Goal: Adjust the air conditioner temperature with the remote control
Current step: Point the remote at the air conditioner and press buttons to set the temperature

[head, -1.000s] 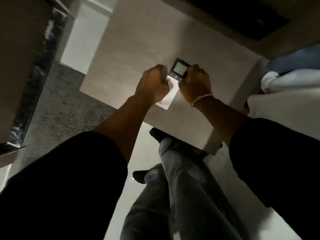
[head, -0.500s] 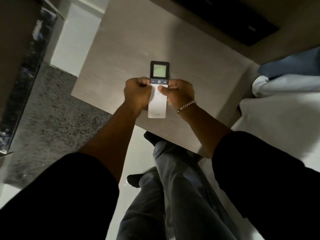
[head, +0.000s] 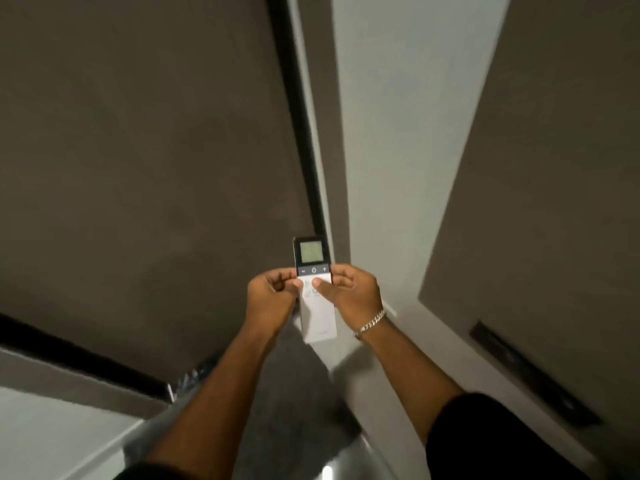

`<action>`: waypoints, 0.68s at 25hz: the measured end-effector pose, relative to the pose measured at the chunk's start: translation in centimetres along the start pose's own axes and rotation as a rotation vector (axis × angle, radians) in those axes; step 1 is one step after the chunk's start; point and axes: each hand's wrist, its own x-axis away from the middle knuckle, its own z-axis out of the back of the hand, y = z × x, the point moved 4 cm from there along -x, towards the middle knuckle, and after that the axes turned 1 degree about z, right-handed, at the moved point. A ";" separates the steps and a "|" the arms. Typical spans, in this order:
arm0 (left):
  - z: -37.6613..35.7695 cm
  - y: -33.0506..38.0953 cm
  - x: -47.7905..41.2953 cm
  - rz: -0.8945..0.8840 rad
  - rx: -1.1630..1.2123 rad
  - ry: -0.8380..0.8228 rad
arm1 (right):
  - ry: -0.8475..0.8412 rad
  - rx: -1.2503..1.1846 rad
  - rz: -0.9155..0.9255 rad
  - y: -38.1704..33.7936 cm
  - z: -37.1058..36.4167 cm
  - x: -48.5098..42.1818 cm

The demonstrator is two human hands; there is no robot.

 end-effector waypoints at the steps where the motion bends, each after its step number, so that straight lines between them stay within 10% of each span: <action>1: 2.4 3.6 0.2 -0.067 0.015 0.036 | -0.047 -0.011 0.063 -3.7 -2.1 -0.1; 17: 27.7 46.6 19.0 -0.916 0.138 0.317 | -0.494 -0.222 0.925 -52.7 -22.2 16.7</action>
